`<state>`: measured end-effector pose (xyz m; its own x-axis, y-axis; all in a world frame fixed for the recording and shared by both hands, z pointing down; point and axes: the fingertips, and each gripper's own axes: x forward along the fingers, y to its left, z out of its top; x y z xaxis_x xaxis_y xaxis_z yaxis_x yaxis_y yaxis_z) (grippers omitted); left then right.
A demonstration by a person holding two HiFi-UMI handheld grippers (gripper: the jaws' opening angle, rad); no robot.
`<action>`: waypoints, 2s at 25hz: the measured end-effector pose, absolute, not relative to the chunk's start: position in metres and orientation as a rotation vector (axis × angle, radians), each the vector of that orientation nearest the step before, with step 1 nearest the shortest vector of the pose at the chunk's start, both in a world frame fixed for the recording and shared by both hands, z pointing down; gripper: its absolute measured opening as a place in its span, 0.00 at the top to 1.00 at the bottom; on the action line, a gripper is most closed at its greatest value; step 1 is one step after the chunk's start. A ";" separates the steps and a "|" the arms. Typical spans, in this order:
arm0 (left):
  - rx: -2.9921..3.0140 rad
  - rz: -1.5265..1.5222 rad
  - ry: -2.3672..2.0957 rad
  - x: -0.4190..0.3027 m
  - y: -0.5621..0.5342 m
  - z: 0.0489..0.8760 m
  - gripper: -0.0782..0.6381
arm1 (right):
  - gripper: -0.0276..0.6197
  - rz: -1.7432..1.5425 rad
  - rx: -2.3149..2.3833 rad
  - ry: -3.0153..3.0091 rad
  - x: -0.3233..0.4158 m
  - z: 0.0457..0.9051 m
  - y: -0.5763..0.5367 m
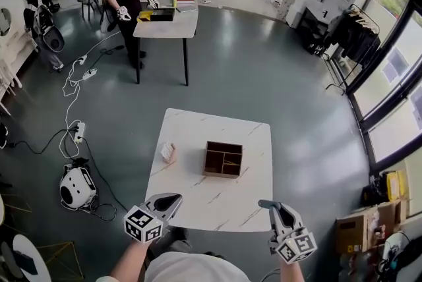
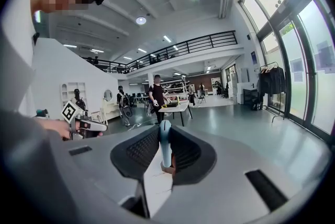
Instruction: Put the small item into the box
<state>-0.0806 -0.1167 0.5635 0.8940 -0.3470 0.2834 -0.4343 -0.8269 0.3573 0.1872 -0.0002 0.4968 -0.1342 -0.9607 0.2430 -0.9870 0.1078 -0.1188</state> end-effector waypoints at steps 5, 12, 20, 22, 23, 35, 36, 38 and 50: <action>2.643 0.296 -0.526 -0.090 -0.140 0.568 0.87 | 0.83 0.374 2.006 -2.221 0.174 0.500 -0.016; 2.648 0.312 -0.466 -0.089 -0.156 0.570 0.87 | 0.83 0.361 1.986 -2.193 0.158 0.502 -0.023; 2.618 0.318 -0.466 -0.081 -0.154 0.579 0.87 | 0.83 0.366 1.987 -2.210 0.167 0.502 -0.036; 2.611 0.324 -0.477 -0.077 -0.154 0.583 0.87 | 0.83 0.371 1.975 -2.228 0.172 0.506 -0.043; 2.606 0.325 -0.488 -0.075 -0.154 0.585 0.87 | 0.83 0.375 1.964 -2.241 0.175 0.508 -0.048; 2.497 0.297 -0.694 -0.055 -0.161 0.601 0.87 | 0.83 0.442 1.773 -2.360 0.204 0.560 -0.113; 2.489 0.293 -0.707 -0.053 -0.161 0.604 0.87 | 0.83 0.453 1.757 -2.366 0.207 0.565 -0.117; 2.473 0.287 -0.731 -0.049 -0.163 0.608 0.87 | 0.83 0.473 1.724 -2.374 0.211 0.577 -0.126; 2.403 0.336 -0.799 -0.021 -0.168 0.647 0.87 | 0.83 0.509 1.546 -2.365 0.217 0.661 -0.177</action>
<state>-0.0214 -0.1676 0.6475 0.7890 -0.4664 0.4001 -0.6121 -0.6535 0.4453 0.2165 -0.1771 0.6613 -0.3941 -0.8239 0.4073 -0.9185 0.3687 -0.1429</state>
